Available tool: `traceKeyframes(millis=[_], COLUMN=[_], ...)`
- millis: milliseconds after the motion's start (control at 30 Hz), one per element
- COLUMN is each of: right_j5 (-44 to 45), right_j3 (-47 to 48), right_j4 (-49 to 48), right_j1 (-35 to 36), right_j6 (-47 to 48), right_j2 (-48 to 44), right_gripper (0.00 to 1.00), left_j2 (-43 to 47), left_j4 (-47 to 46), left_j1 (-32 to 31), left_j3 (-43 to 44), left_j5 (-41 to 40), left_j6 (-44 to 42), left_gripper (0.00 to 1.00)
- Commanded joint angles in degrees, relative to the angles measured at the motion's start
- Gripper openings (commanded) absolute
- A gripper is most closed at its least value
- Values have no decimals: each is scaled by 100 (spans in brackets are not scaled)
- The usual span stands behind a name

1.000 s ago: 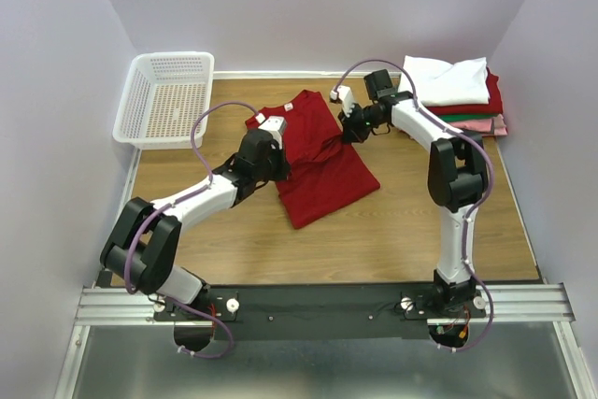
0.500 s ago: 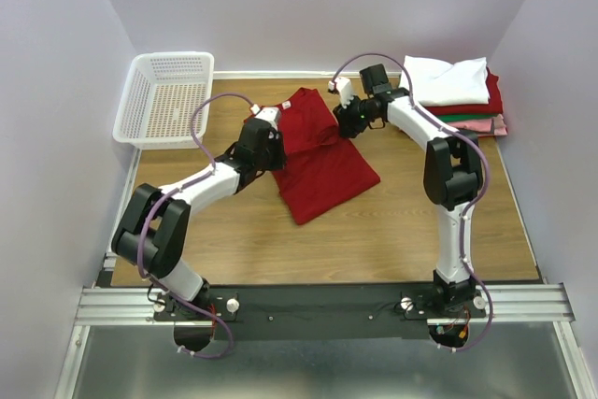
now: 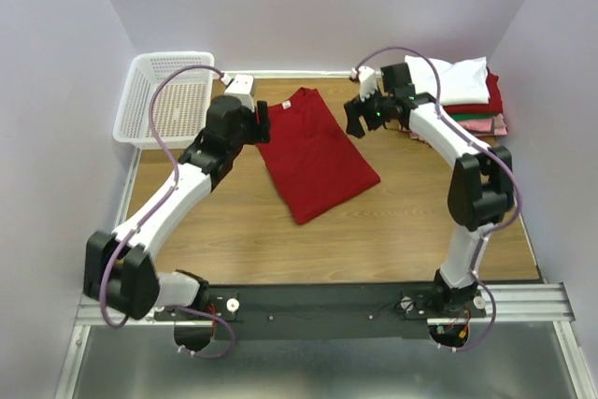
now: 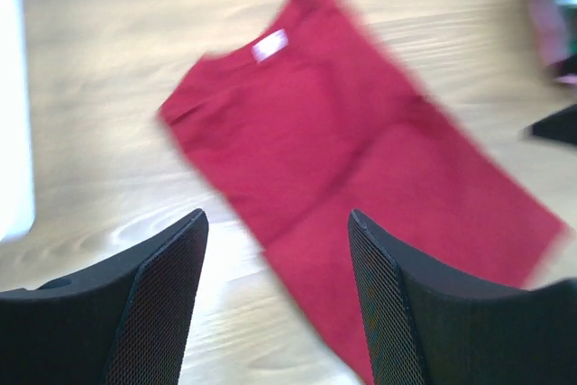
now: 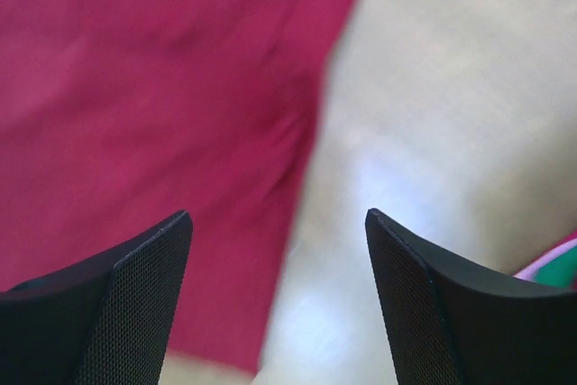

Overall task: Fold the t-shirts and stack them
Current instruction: Fold the tshirt

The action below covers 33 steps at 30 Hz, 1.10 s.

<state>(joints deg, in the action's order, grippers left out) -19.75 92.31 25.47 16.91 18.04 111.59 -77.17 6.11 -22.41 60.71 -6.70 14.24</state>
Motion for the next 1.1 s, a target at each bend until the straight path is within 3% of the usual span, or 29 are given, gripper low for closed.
traceKeyframes(millis=[0,67,300,500,567,633,667,800,867,967,1067], right_j5=[-996,-865,-496,-302,-319,-477,-564,-1135,-1276,-1461,-1488], right_j3=[-1185,-1792,-2279,-2332,-2393,-2472,-2499,-2604,-2666,-2875,-3139], right_j4=[537,538,467,450,450,467,467,817,1072,1644,2084], right_j1=[-117,-179,-328,-337,-346,-346,-355,-346,-355,-346,-355], right_j6=[279,104,-275,-416,-416,-416,-398,-144,180,672,989], right_j2=[-497,-620,-533,-480,-489,-445,-428,-559,-656,-866,-1173], right_gripper=[84,81,69,65,64,51,38,17,10,5,4], left_j2=[719,1026,2142,2110,1961,1785,1749,1880,1916,1793,1810], left_j4=[171,294,32,-347,-391,-435,-435,-575,-584,-515,-356], left_j1=[-552,-859,-1054,-1116,-1256,-1344,-1432,-1853,-1898,-1951,-2520], left_j3=[-550,-979,-2018,-2327,-2074,-1871,-1643,-1386,-1430,-1500,-1763], left_j5=[969,934,1416,1812,1813,1839,1908,1619,1715,1811,1716], left_j6=[-353,15,974,774,529,-25,-279,-2050,-2512,-3145,-3927], left_gripper=[71,71,69,70,70,70,70,71,72,72,72])
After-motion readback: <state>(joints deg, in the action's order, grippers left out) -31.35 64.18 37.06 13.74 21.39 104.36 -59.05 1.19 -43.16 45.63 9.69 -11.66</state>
